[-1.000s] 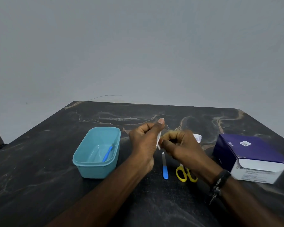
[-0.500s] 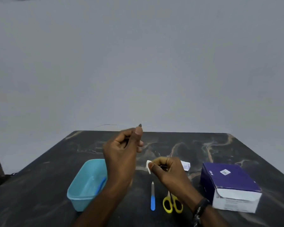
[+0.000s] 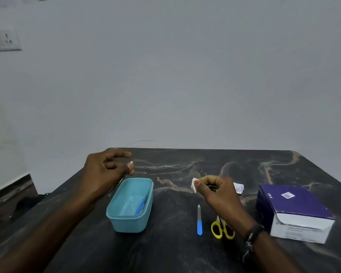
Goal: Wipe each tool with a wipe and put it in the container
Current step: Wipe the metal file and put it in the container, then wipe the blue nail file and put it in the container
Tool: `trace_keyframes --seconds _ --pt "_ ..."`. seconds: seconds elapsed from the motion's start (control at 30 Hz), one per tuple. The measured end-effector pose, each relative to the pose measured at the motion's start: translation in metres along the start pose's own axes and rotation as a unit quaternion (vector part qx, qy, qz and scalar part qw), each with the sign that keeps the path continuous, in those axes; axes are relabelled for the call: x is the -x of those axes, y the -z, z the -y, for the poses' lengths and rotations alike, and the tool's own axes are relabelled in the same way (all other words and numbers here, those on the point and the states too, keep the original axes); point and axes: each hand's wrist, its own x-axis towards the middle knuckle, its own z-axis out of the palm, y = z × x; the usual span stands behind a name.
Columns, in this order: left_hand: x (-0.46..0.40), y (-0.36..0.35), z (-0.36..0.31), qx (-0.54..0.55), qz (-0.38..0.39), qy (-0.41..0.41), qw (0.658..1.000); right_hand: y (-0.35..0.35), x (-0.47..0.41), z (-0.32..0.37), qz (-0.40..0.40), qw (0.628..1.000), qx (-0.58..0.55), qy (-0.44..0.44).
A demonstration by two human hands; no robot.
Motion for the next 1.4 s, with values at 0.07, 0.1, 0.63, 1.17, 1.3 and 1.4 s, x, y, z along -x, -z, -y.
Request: trace_keyframes --seconds 0.07,0.1,0.63,1.17,1.3,1.4 --pt "-0.003 -0.005 0.009 -0.058 0.01 0.006 0.998 0.0 0.001 -0.001 0.001 1.0 0.01 0.002" --pt "-0.005 -0.008 0.014 -0.093 0.014 0.003 0.996 0.0 0.001 -0.001 0.002 1.0 0.013 0.003" --pt "-0.03 -0.056 0.043 -0.458 0.194 0.019 0.867 0.001 -0.003 -0.008 0.008 0.999 0.034 0.009" --pt "-0.027 -0.06 0.031 -0.461 0.199 0.009 0.865 0.002 -0.005 -0.008 -0.005 1.0 0.027 0.005" --pt "-0.007 -0.057 0.001 -0.503 0.096 -0.096 0.853 0.002 -0.006 -0.008 -0.048 0.999 0.021 -0.003" --pt "0.019 -0.07 -0.032 -0.452 0.108 -0.127 0.876 0.004 -0.007 -0.007 -0.094 0.995 0.014 -0.007"
